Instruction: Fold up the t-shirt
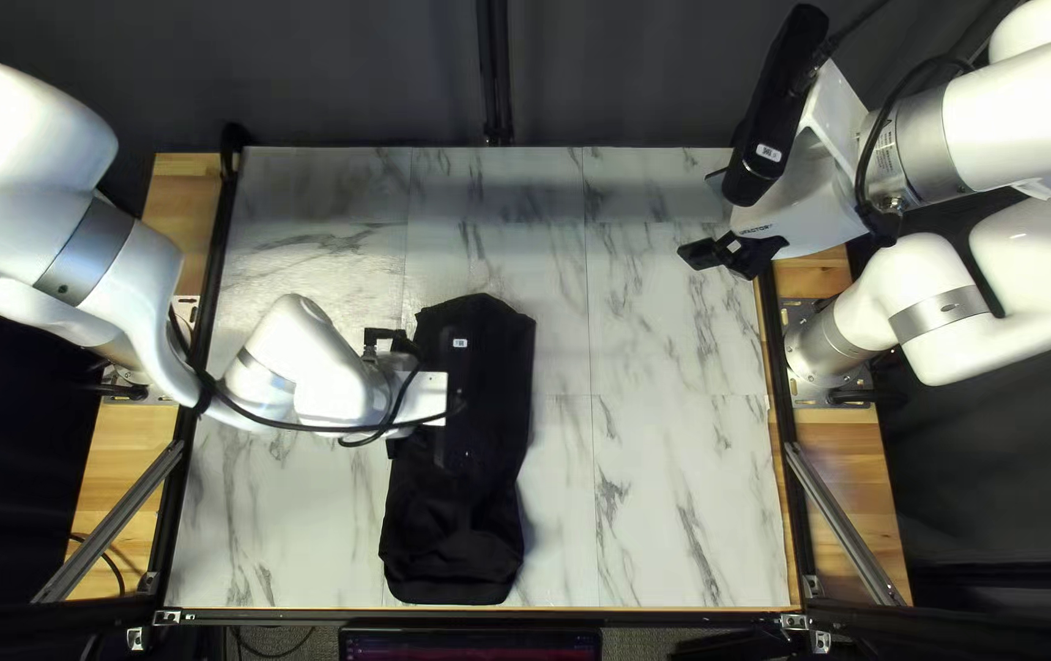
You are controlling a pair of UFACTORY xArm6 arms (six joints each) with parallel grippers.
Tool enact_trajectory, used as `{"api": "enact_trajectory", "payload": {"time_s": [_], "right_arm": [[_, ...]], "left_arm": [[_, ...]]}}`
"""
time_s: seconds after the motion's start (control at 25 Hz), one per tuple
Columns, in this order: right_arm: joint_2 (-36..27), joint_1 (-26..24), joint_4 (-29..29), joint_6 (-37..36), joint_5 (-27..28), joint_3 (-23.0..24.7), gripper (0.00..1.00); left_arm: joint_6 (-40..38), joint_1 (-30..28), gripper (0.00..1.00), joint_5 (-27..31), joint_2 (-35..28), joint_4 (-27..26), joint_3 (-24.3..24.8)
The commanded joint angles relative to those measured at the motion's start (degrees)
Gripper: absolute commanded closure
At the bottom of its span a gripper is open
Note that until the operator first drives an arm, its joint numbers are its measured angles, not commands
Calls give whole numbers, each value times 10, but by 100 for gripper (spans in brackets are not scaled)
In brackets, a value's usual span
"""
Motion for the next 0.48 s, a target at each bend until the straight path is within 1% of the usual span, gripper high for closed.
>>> {"api": "enact_trajectory", "payload": {"time_s": [0.04,0.16,0.24,0.36,0.48], "right_arm": [[0,0,0,0,0,0,0],[0,0,0,0,0,0,0],[0,0,0,0,0,0,0],[0,0,0,0,0,0,0],[0,0,0,0,0,0,0]], "left_arm": [[16,17,100,-34,11,-24,5],[27,22,100,-43,11,-40,9],[33,21,100,-33,1,-49,7],[40,18,100,-7,-11,-53,-5],[63,15,100,43,-14,-59,-46]]}}
